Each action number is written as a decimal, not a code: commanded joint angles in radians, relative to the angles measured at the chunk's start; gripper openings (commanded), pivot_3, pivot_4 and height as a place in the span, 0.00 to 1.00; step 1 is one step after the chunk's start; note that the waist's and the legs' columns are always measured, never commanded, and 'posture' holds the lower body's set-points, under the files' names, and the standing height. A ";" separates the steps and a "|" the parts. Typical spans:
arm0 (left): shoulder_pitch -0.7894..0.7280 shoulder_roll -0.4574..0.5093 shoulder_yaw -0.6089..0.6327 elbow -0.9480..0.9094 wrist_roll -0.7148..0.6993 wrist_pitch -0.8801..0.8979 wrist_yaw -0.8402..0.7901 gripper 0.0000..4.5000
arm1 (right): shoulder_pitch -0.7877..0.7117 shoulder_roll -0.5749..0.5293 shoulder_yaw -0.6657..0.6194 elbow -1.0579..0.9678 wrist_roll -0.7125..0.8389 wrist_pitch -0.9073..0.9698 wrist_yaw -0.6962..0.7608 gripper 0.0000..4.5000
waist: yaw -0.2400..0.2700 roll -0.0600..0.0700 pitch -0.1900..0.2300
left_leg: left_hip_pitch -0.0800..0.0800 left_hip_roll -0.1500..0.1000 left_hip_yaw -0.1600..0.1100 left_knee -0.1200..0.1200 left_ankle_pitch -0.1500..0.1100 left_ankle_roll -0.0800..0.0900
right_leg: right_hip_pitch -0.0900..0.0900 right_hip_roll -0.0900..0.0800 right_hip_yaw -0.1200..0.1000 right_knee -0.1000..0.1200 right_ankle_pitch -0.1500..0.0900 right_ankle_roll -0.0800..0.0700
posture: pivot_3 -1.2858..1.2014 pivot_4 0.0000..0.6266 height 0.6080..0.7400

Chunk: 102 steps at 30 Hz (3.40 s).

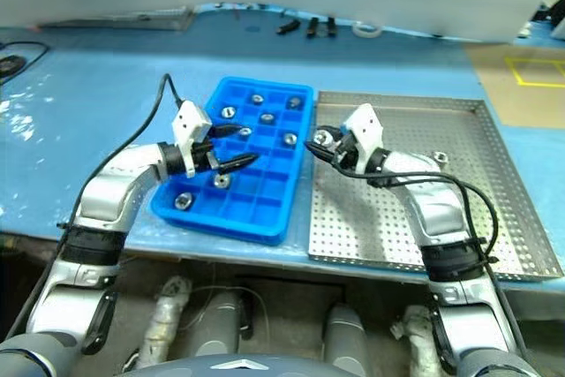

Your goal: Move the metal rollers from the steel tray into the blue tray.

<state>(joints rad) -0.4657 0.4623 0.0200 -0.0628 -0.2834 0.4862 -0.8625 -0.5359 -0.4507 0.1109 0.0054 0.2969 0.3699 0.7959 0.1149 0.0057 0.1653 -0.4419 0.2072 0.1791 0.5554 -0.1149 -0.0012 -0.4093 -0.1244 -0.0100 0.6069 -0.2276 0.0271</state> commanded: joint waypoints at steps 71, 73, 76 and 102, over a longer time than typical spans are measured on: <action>-0.346 -0.228 -0.196 0.432 -0.007 -0.219 -0.100 1.00 | 0.199 -0.037 -0.332 -0.252 -0.160 0.236 -0.392 0.99 | -0.053 -0.001 0.000 | 0.002 -0.001 -0.005 -0.009 0.010 -0.014 | 0.000 0.003 -0.003 0.001 0.002 0.004 | 0.41 0.24 1.00; -0.379 -0.248 -0.200 0.481 0.000 -0.242 -0.124 1.00 | 0.250 -0.002 -0.334 -0.244 -0.178 0.233 -0.452 0.99 | -0.077 -0.001 0.000 | 0.002 0.000 -0.004 -0.009 0.010 -0.013 | 0.001 0.004 -0.002 0.001 0.001 0.001 | 0.40 0.24 1.00; -0.408 -0.270 -0.204 0.520 0.005 -0.258 -0.153 1.00 | 0.301 0.037 -0.320 -0.200 -0.192 0.187 -0.491 0.99 | -0.097 -0.001 -0.001 | 0.004 0.000 -0.002 -0.009 0.007 -0.010 | 0.000 0.004 0.000 0.000 0.000 0.000 | 0.39 0.24 1.00; -0.318 -0.216 -0.185 0.404 0.024 -0.199 -0.129 1.00 | 0.213 0.101 -0.277 0.124 -0.199 0.001 -0.553 0.99 | -0.092 -0.001 -0.001 | 0.004 -0.001 0.001 -0.001 0.004 -0.003 | 0.002 0.001 0.007 0.001 0.001 -0.001 | 0.43 0.24 1.00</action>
<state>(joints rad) -0.7803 0.2373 -0.1740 0.3810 -0.2601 0.2926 -0.9895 -0.3079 -0.3506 -0.1488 0.1411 0.0842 0.3890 0.2473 0.0227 0.0049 0.1648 -0.4379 0.2066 0.1804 0.5544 -0.1113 -0.0041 -0.4068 -0.1230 -0.0031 0.6077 -0.2265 0.0259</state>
